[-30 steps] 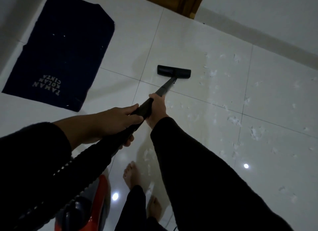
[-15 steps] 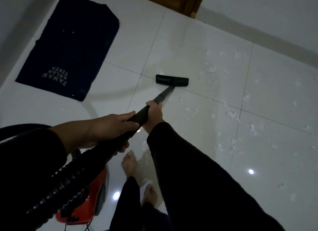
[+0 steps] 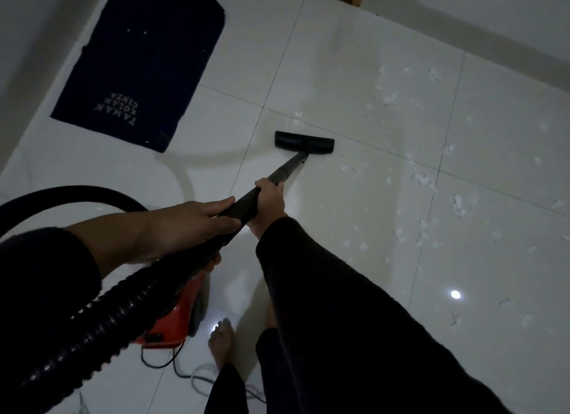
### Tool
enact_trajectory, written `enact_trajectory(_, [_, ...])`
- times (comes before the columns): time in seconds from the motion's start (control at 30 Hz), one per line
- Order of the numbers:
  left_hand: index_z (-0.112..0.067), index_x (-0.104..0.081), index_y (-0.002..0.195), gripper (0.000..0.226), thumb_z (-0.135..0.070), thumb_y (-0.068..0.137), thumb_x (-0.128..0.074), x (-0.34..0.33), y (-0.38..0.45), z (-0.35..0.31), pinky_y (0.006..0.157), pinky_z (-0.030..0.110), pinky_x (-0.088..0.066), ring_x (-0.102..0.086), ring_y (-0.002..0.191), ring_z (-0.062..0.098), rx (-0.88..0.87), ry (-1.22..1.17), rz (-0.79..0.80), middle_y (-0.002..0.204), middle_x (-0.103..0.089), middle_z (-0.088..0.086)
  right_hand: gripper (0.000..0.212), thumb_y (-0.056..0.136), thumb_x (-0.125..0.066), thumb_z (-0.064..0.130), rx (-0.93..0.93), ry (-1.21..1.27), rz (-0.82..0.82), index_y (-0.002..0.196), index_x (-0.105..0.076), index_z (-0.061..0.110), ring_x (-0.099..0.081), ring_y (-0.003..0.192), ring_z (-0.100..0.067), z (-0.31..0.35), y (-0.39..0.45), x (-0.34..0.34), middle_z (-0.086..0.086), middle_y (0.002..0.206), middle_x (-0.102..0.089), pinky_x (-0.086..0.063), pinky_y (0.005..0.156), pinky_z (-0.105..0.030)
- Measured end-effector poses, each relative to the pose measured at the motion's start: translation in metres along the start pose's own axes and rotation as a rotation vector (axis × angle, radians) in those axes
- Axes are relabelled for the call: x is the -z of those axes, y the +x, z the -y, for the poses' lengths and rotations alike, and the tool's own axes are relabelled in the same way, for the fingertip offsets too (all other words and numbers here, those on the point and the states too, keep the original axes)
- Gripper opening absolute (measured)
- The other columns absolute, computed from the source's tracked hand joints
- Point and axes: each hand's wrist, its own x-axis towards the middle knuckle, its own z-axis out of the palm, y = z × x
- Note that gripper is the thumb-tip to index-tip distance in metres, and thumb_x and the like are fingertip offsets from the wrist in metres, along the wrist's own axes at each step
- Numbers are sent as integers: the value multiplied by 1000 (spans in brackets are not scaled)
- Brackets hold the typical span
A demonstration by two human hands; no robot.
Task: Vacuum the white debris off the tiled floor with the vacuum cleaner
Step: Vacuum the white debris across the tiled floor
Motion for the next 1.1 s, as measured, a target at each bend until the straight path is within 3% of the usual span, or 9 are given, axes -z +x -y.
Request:
enact_trajectory(0.17, [-43,-27,143,56,-34,92,-51,-2,-19,30,42,24,-47,-61,49,14,-9,-2,-12,60,-64,8,69,91,-49,13,10,3,-25,151,-25,37,-56,98,-29,-28,-15,-1,-11,130,-50,-54,68,-38])
enact_trajectory(0.5, [-40,-24,145,58,-33,94,-49,-9,-34,87,41,22,-45,-60,49,14,-36,61,46,59,-62,5,72,89,-50,16,29,7,-78,150,-22,43,-57,101,-31,-94,-28,11,-10,123,-51,-56,77,-44])
enact_trajectory(0.67, [-36,-29,145,55,-34,94,-48,-13,-53,116,51,22,-42,-57,60,12,-68,157,31,78,-61,3,69,90,-50,16,38,35,-82,150,-25,39,-57,96,-29,-131,-41,15,-10,120,-51,-56,75,-43])
enact_trajectory(0.77, [-37,-32,143,53,-33,94,-49,-20,-69,135,47,21,-43,-55,55,10,-65,168,32,90,-66,13,73,85,-53,20,28,25,-93,150,-26,39,-57,103,-29,-155,-52,16,-9,127,-51,-54,86,-45])
enact_trajectory(0.87, [-36,-26,146,56,-34,94,-47,-31,-81,155,54,20,-39,-50,64,5,-67,211,-2,101,-62,9,79,79,-54,23,25,-11,-113,149,-24,45,-58,107,-30,-178,-59,23,-7,128,-53,-53,93,-50])
enact_trajectory(0.93, [-37,-26,146,56,-34,94,-47,-40,-88,166,54,20,-40,-50,64,5,-69,203,8,87,-59,2,79,84,-53,22,23,-9,-101,150,-18,48,-58,105,-29,-189,-69,31,-7,126,-52,-54,90,-48])
enact_trajectory(1.03, [-40,-26,145,54,-31,95,-46,-56,-100,183,41,21,-45,-59,46,10,-42,100,32,50,-63,-1,76,92,-50,17,13,21,-54,152,-13,46,-58,105,-29,-203,-82,49,-8,127,-50,-52,96,-50])
enact_trajectory(1.1, [-40,-23,145,57,-29,95,-47,-71,-106,191,38,17,-45,-58,40,8,-39,73,23,44,-62,-1,74,94,-48,16,5,45,-21,153,-14,44,-57,103,-27,-209,-91,61,-7,119,-51,-50,99,-51])
